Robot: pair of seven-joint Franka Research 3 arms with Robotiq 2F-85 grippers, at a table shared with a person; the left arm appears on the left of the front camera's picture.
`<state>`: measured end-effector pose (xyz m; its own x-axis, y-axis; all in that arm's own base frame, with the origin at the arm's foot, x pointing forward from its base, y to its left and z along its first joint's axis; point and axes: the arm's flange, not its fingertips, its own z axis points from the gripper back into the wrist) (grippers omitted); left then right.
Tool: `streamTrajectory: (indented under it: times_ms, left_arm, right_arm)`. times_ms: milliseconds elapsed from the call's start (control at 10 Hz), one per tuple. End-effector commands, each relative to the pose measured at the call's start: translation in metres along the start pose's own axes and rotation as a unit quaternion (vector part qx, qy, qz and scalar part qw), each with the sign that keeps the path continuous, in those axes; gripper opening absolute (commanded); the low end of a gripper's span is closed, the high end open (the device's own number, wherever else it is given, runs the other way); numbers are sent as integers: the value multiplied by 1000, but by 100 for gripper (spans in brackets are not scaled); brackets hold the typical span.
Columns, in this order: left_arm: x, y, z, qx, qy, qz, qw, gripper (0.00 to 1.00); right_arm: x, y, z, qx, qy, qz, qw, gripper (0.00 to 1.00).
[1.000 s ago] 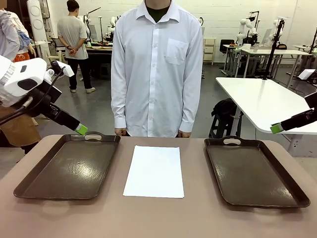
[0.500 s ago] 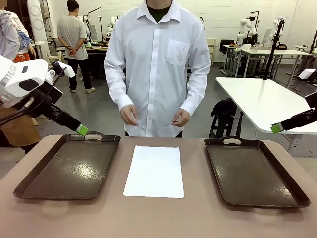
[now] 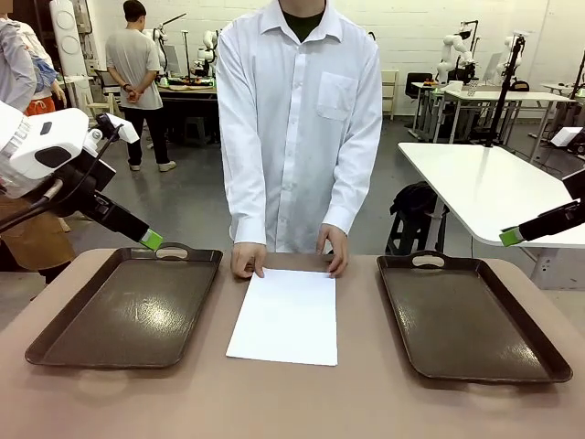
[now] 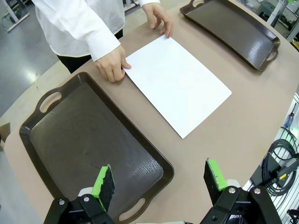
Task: Sort the A4 documents.
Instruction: Receive the A4 Paper.
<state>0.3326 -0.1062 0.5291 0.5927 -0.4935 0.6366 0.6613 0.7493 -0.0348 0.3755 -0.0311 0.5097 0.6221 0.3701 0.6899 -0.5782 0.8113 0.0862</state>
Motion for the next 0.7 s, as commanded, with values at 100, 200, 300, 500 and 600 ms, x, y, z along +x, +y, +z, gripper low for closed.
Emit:
streamTrajectory:
  times_ms: [100, 200, 300, 500, 600]
  left_arm:
    - [1, 0, -2, 0, -1, 0, 1000, 100]
    - [1, 0, -2, 0, -1, 0, 1000, 100]
    - [1, 0, -2, 0, -1, 0, 1000, 100]
    - [1, 0, -2, 0, -1, 0, 1000, 100]
    - [1, 0, -2, 0, -1, 0, 1000, 100]
  right_arm:
    - [-1, -1, -3, 8, -2, -2, 1000, 100]
    - [-1, -1, -3, 8, -2, -2, 1000, 100]
    - [-1, -1, -3, 8, -2, -2, 1000, 100]
    - [-1, -1, -3, 8, -2, -2, 1000, 100]
    - [-1, -1, -3, 8, -2, -2, 1000, 100]
